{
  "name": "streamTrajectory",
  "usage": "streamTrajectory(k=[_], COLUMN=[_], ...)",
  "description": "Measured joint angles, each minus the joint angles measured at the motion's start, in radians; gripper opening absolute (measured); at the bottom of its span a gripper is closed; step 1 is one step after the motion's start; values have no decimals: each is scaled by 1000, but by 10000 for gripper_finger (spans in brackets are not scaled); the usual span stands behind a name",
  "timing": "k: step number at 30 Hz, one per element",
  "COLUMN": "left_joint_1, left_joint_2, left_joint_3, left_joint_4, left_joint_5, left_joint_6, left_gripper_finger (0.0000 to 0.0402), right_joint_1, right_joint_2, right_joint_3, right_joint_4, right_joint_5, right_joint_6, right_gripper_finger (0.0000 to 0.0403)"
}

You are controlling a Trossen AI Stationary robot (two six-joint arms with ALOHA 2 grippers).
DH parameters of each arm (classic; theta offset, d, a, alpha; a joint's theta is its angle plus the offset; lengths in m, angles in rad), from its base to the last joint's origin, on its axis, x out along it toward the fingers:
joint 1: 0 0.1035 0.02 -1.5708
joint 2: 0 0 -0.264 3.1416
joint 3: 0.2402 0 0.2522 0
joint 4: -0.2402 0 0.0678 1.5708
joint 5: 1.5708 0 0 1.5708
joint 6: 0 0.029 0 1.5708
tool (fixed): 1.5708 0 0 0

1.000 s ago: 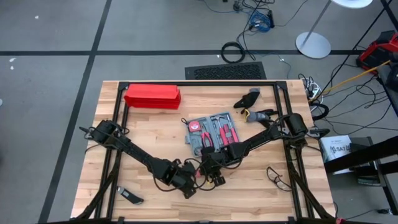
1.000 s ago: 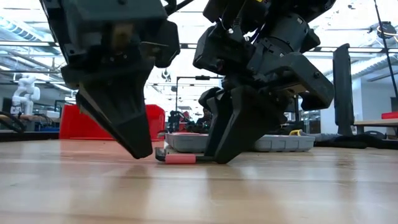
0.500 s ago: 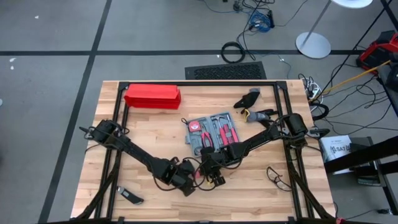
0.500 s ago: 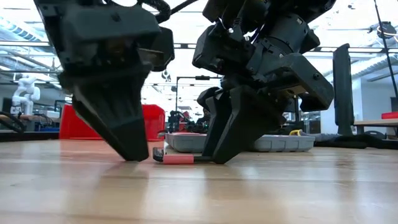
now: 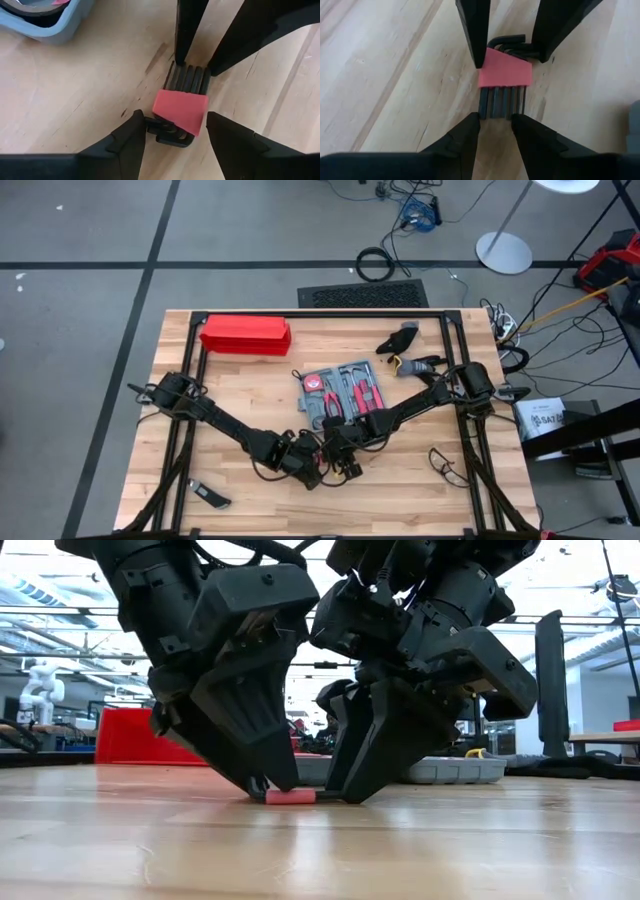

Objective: Prefit tool cases
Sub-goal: Put the orange hex key set into the gray pre-fit tool case

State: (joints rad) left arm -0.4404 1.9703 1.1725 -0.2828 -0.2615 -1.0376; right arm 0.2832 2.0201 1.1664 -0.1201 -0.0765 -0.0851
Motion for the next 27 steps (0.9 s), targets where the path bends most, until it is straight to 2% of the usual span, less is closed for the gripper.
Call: streamTrajectory(k=[4,7,21,27], left_joint_1=[6,9,8,7], left_joint_2=[2,3,-17,-22], left_joint_3=[-1,0,5,8], left_joint_4=[21,45,98,123], left_joint_5=[0,8,18,-23], left_joint_6=[-2,-5,32,49], left_gripper_finger=[213,195,11,9], right_joint_1=[0,0,3,18], right_joint_2=[0,0,0,2], right_joint_3=[0,0,-3,-4], right_joint_4=[1,1,12,48], right_joint_5=[0,3,6,29], right_joint_6=[-6,-10,-22,-49], right_gripper_finger=[128,128,128,128])
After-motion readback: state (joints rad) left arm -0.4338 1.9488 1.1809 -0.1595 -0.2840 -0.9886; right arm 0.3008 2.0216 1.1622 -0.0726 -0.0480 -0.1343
